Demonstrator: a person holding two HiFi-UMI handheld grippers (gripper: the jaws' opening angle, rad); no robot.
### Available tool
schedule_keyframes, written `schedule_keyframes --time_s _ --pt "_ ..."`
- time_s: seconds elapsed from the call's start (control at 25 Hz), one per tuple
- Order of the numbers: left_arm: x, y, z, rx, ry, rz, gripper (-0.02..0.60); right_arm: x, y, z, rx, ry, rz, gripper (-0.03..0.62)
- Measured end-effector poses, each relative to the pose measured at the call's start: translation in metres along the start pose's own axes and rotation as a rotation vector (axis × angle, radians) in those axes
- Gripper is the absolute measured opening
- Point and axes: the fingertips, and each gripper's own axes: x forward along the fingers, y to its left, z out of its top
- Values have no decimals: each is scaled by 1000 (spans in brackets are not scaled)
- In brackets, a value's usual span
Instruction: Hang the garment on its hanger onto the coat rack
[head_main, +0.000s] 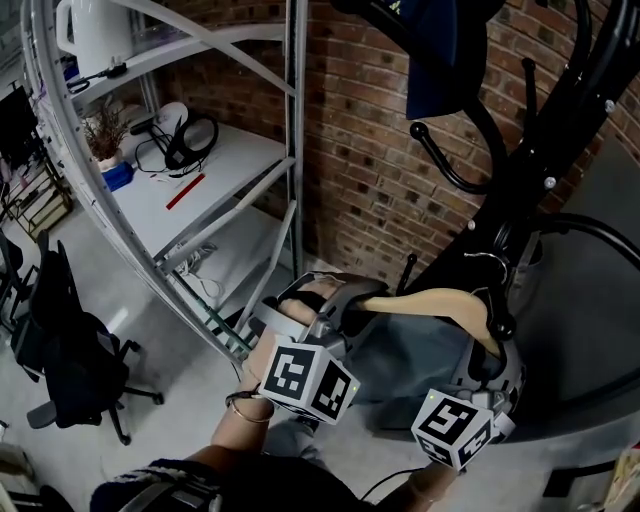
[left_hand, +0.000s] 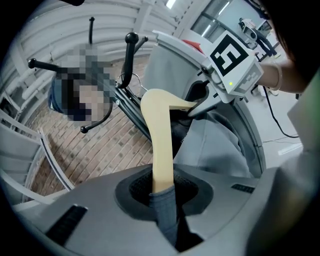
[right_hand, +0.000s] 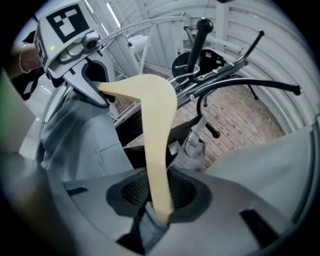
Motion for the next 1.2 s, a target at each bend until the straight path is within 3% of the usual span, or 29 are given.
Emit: schedule_keyframes --time_s 0.6,0.84,1.2 --pt "-3 -10 -1 -58 -38 26 54 1 6 -5 67 -29 5 101" --pt "-18 -8 4 -77 -81 49 109 -9 7 -2 96 -47 10 111" --pt "-51 -12 18 -88 -115 86 115 -45 8 3 85 -63 15 143"
